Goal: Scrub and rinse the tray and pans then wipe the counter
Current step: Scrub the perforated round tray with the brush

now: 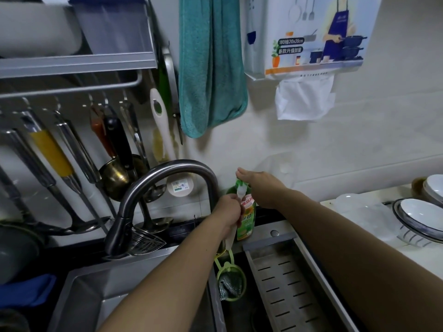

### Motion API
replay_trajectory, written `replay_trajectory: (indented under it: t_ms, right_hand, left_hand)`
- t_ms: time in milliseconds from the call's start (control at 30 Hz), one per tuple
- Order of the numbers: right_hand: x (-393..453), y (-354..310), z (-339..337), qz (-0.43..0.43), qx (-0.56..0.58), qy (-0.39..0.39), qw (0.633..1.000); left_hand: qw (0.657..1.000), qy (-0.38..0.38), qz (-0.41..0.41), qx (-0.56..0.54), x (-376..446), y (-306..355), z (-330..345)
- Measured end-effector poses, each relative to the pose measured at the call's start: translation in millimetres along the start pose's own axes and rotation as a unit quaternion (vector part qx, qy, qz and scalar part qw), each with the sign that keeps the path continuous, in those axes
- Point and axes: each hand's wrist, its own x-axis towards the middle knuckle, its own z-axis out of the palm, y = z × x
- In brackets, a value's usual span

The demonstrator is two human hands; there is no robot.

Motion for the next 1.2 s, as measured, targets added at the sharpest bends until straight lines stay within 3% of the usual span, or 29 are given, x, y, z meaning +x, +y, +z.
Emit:
replay_trajectory:
  t_ms: [233, 333, 533, 667, 733, 800, 967, 1200]
  right_hand:
    - [0, 1, 0, -0.001, -0.004, 0.004, 1.0]
    - [-1, 2, 2, 0.014, 0.039, 0.014, 0.999]
    - [-70, -52, 60, 0.087, 0.223, 0.153, 0.959]
    - [-89, -115, 128, 0.047, 0.203, 0.018, 0.978]
    - [-63, -141, 149, 0.049, 0.206, 0.008, 0.977]
    - [-29, -164, 155, 0.12, 0.219, 0.007, 0.968]
    - [30, -183, 170, 0.232, 0.118, -0.001, 0.966]
    - [35, -190, 185, 0.223, 0.065, 0.029, 0.972]
  left_hand:
    - [0.999, 0.006, 0.019, -0.026, -24, -9, -7]
    - [0.996, 0.002, 0.005, -0.087, -57, -21, -21]
    - [0.965, 0.018, -0.093, -0.246, -164, -112, -93]
    - [0.954, 0.121, -0.142, -0.234, -199, -182, -156]
    - [0.949, 0.181, -0.144, -0.214, -195, -193, -183]
    - [0.946, 0.218, -0.13, -0.201, -183, -197, -205]
    - [0.939, 0.232, -0.116, -0.226, -144, -210, -235]
    - [0.95, 0.222, -0.111, -0.187, -116, -219, -243]
